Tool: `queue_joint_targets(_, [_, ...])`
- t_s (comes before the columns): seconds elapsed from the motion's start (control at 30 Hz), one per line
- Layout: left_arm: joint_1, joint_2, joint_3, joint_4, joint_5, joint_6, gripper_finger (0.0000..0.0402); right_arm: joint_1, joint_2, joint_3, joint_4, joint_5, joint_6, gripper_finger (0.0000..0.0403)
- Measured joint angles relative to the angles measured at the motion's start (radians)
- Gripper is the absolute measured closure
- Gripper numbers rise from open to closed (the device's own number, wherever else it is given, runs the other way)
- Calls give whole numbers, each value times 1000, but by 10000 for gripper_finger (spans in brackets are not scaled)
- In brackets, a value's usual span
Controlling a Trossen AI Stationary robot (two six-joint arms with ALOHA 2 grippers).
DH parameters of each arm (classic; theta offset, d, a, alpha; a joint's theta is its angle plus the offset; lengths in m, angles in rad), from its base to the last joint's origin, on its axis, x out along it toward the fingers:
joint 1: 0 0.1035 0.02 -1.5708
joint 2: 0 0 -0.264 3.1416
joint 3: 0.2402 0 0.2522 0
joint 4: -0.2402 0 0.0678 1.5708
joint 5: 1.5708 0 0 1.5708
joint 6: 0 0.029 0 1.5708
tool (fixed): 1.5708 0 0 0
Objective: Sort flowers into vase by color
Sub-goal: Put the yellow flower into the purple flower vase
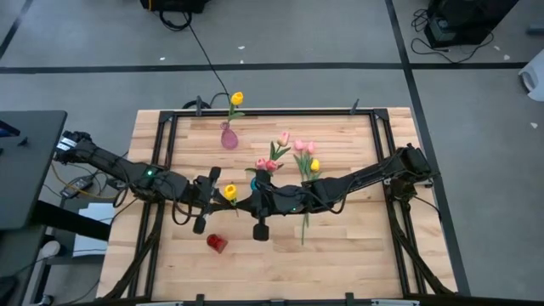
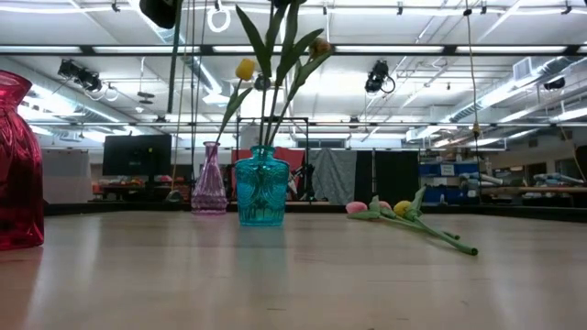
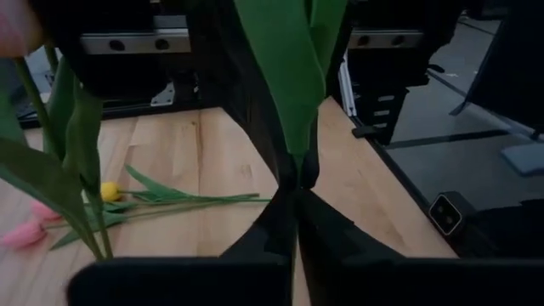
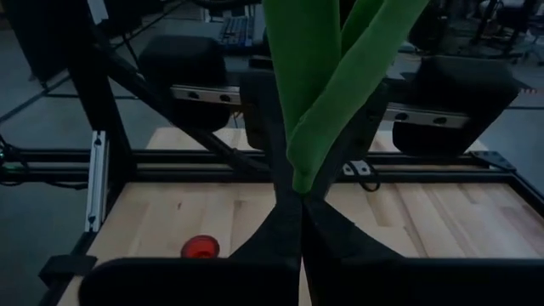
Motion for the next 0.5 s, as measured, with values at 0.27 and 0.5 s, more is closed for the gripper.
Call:
queue_joint_targets(0.27, [0,-24,1,-32,5,23,397,12,-3,-1,9,6,11,340])
queue_joint_targets(0.5, [59,-218,16,-214,-79,66,399,64,-63,-1,-123,11,96,259])
